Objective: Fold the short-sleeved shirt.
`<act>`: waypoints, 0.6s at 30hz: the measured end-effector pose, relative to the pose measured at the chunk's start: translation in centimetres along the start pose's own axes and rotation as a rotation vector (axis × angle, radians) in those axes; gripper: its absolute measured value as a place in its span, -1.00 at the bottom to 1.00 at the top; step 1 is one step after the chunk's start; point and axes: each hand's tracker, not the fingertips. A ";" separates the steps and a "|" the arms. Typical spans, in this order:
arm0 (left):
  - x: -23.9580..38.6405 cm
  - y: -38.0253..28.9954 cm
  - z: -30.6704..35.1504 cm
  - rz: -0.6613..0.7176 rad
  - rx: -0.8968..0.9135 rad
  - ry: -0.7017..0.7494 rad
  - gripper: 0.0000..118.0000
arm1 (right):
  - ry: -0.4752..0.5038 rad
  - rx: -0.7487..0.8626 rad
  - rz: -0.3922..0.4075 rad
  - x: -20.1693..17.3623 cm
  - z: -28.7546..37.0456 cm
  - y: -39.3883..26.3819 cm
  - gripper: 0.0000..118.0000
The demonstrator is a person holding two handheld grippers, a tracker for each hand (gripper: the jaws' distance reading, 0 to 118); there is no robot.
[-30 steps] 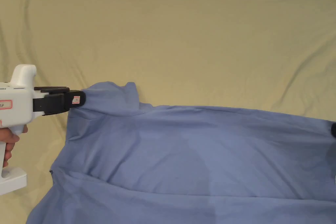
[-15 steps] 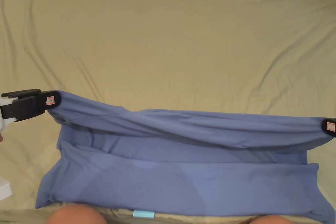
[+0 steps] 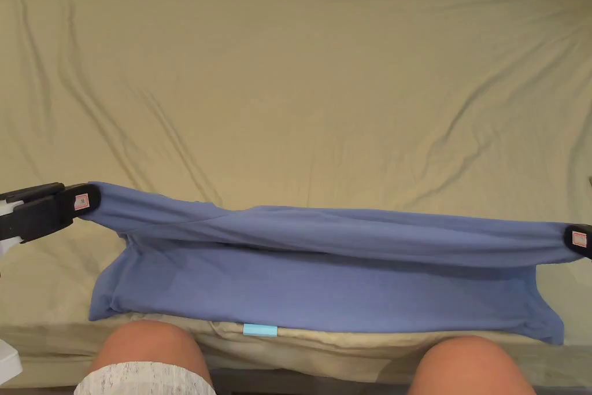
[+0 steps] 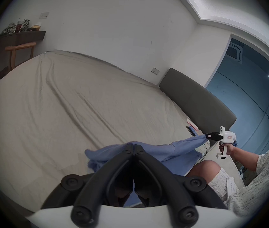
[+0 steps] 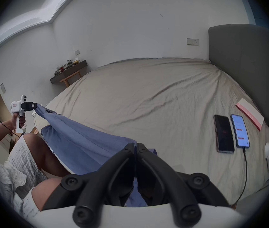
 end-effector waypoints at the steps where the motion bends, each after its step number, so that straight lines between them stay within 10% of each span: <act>1: 0.0 -0.6 0.2 0.002 -0.006 0.002 -1.00 | 0.000 -0.008 -0.003 0.0 0.2 -0.6 -0.98; 18: -1.1 -7.8 1.6 0.085 -0.093 0.050 -1.00 | -0.004 -0.093 -0.022 -0.7 0.7 -6.6 -0.98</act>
